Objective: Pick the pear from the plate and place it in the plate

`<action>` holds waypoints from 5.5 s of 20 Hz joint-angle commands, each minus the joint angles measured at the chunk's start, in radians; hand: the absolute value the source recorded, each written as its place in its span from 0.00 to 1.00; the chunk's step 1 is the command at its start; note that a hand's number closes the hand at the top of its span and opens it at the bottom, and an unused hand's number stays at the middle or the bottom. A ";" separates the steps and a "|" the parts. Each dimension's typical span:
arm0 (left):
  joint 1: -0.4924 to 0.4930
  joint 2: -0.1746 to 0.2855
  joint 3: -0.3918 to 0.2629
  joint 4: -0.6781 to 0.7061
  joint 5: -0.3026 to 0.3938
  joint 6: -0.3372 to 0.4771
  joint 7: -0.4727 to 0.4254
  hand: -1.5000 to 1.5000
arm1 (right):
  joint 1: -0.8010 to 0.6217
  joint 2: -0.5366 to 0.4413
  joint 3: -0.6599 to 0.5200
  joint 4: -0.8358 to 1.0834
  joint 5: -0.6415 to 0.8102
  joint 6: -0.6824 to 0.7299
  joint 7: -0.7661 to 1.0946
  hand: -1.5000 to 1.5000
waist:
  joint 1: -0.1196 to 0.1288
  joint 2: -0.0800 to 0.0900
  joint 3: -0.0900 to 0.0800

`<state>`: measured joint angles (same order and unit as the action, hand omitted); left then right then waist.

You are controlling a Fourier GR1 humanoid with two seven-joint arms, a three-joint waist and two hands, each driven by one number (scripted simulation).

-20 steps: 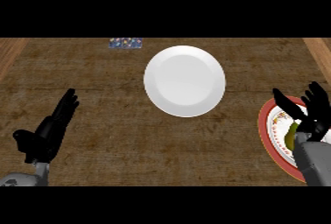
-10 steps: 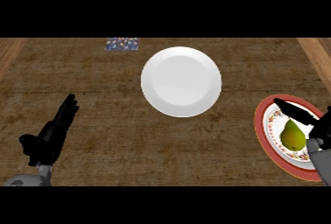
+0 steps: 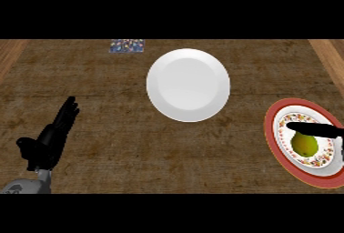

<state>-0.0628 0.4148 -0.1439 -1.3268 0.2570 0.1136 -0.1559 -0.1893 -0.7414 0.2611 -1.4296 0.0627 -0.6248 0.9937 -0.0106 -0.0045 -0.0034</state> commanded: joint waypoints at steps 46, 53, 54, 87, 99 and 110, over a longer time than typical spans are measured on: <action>-0.004 -0.131 0.092 -0.051 -0.150 -0.056 0.059 0.50 | -0.010 0.181 -0.090 0.309 0.042 0.401 -0.110 1.00 | 0.010 0.003 0.004; 0.036 -0.104 0.117 -0.015 -0.137 -0.090 0.022 0.50 | 0.050 0.302 0.133 0.126 0.439 0.068 0.165 1.00 | -0.014 -0.017 -0.007; 0.037 -0.111 0.115 -0.013 -0.144 -0.079 0.017 0.50 | 0.044 0.307 0.137 0.133 0.488 0.038 0.181 1.00 | -0.016 -0.020 -0.010; 0.037 -0.120 0.099 -0.032 -0.151 -0.095 0.015 0.50 | -0.226 0.740 0.158 -0.227 1.631 0.520 0.495 1.00 | 0.034 -0.002 0.000; -0.067 -0.127 0.086 -0.015 -0.155 -0.113 0.063 0.50 | -0.513 0.741 -0.023 0.096 1.501 0.436 0.494 1.00 | 0.082 0.019 0.003; -0.044 -0.135 0.082 0.003 -0.165 -0.124 0.008 0.50 | -0.594 0.741 -0.249 0.279 1.518 0.198 0.493 0.00 | 0.100 0.031 0.004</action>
<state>-0.1080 0.2796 -0.0667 -1.3349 0.0924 -0.0042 -0.1250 -0.7453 -0.0101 0.0757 -1.2087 1.5783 -0.2882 1.2287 0.0860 0.0231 0.0008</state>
